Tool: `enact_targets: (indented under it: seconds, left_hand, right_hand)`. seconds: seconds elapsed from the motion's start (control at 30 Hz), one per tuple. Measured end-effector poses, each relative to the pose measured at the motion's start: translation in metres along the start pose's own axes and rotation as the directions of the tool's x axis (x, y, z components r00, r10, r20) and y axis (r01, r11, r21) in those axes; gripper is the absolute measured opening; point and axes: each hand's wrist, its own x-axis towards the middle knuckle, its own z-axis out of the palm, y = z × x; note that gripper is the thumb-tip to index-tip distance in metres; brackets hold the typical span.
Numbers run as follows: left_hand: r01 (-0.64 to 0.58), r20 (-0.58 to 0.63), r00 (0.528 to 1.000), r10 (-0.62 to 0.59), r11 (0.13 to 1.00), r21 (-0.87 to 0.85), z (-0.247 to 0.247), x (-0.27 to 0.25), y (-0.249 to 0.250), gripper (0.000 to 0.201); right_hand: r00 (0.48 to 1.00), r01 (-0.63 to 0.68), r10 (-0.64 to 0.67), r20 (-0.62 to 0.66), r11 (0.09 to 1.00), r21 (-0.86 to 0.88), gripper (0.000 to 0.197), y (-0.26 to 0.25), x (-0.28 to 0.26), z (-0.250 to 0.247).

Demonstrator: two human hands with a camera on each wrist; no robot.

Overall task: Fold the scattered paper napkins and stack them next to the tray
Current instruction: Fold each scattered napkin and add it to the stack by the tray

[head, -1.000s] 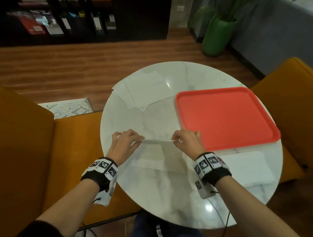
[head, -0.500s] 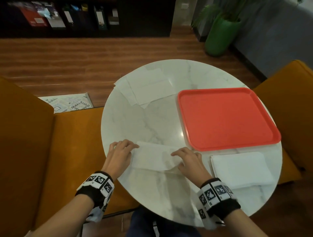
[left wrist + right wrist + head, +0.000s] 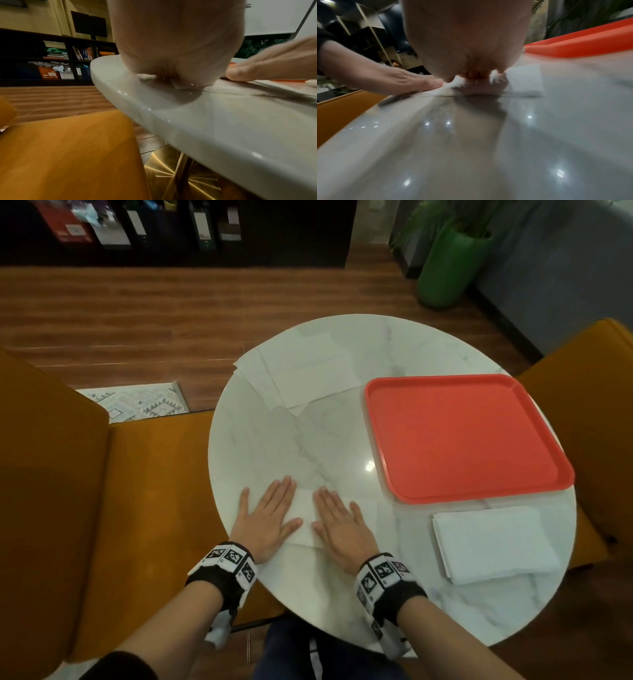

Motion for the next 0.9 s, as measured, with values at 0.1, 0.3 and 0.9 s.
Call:
enact_targets:
  seconds: [0.1,0.3,0.9]
  left_hand:
    - [-0.016,0.025,1.000,0.016,1.000,-0.006,-0.005,-0.001,-0.002,0.074]
    - [-0.010,0.045,0.999,0.011,1.000,-0.017,-0.006,-0.001,-0.001,0.082]
    - [-0.303,-0.211,0.953,0.219,0.638,-0.708,-0.119,-0.014,0.077,0.013]
  right_hand:
    - [0.998,-0.060,0.061,-0.027,0.998,0.019,0.056,0.022,-0.013,-0.002]
    - [0.983,-0.173,0.175,-0.048,0.984,0.048,0.058,0.043,-0.036,0.005]
    - [0.912,-0.301,0.393,-0.120,0.837,0.457,0.044,0.046,-0.067,-0.070]
